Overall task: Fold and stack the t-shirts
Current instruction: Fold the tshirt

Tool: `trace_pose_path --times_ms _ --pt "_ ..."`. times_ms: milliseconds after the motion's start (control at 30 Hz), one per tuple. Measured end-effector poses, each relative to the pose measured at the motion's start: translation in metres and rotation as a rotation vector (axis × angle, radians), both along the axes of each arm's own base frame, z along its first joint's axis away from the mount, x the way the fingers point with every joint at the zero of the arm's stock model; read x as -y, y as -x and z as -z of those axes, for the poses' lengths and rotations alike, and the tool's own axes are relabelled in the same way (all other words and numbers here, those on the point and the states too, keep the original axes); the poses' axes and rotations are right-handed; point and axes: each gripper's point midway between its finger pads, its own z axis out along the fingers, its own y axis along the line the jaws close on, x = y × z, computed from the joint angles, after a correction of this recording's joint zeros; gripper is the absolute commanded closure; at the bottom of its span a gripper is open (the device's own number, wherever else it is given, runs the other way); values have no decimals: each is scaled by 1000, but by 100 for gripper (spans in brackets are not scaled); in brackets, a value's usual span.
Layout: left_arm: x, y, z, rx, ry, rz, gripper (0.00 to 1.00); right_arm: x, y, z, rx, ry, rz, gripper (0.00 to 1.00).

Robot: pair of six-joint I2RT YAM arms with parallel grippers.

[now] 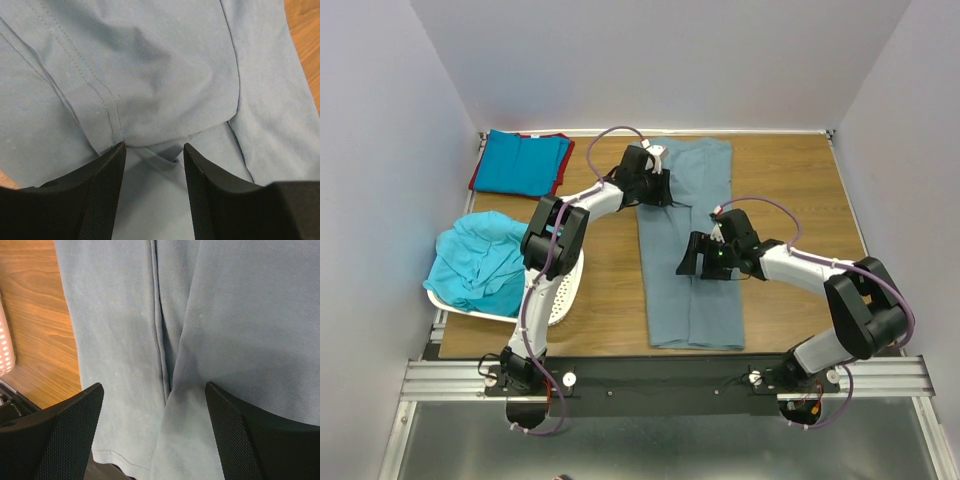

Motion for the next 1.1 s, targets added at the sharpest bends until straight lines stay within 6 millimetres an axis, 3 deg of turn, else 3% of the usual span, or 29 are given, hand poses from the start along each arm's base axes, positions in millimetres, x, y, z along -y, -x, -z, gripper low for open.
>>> trace_pose_path --times_ms 300,467,567,633,733,833,900,967,1100 --pt "1 -9 -13 35 -7 11 41 -7 -3 -1 -5 -4 -8 10" --pt "-1 -17 -41 83 -4 6 41 -15 -3 -3 -11 -1 -26 10" --pt "-6 -13 -76 137 10 -10 41 -17 0 -4 -12 2 -36 10" --pt "-18 5 -105 173 26 -29 42 -15 2 -6 -11 8 -33 10" --pt "-40 52 -149 234 79 -63 42 -11 3 -16 13 20 -19 11" --pt "-47 89 -173 299 133 -87 41 0 5 -25 39 55 12 11" --pt "-49 124 -163 279 137 -87 42 8 10 -27 45 77 27 11" --pt "-48 167 -131 217 118 -70 42 21 19 -29 39 117 47 11" --pt "-56 231 -76 79 71 -47 45 41 36 -33 21 175 84 16"
